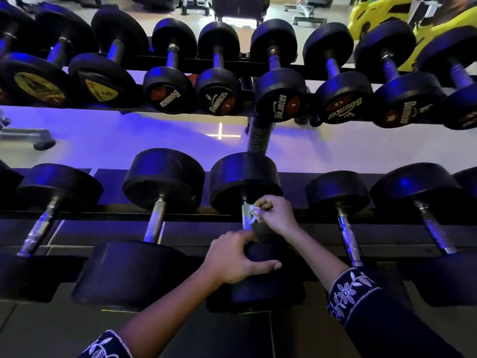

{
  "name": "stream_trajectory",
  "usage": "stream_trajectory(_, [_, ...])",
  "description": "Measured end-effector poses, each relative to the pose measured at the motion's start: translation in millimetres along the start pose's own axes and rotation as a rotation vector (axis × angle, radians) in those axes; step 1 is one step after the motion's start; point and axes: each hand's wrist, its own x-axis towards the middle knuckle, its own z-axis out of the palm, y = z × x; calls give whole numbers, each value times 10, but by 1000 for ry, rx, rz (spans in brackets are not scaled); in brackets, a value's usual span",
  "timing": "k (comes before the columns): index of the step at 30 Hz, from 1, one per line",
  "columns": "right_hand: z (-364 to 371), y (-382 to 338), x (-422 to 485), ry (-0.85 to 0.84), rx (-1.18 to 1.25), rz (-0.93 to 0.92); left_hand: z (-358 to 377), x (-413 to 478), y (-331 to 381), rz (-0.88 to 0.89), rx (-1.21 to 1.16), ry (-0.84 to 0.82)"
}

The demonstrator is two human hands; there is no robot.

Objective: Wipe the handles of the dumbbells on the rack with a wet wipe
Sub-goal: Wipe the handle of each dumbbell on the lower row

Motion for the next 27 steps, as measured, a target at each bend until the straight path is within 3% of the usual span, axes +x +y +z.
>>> stream_trajectory(3, [32, -92, -14, -85, -189, -111, -6, -8, 13, -2, 5, -7])
stream_trajectory(8, [-89, -261, -183, -480, -424, -117, -23, -13, -1, 21, -16, -26])
stream_trajectory(10, [-90, -377, -138, -421, -375, -129, -11, -5, -18, 26, -21, -27])
stream_trajectory(13, [2, -472, 107, -159, -369, -221, -8, 7, -22, 36, -10, -10])
stream_trajectory(17, [163, -437, 148, -392, -786, -352, -8, -13, -25, 57, -4, -12])
stream_trajectory(20, [151, -367, 48, -525, -787, -375, 0, -22, -24, 67, -17, 7])
stream_trajectory(24, [50, -375, 85, -441, -646, -360, -2, -14, -29, 74, -24, 6])
stream_trajectory(27, [50, -375, 107, -348, -711, -466, -16, -14, -27, 80, -12, -2])
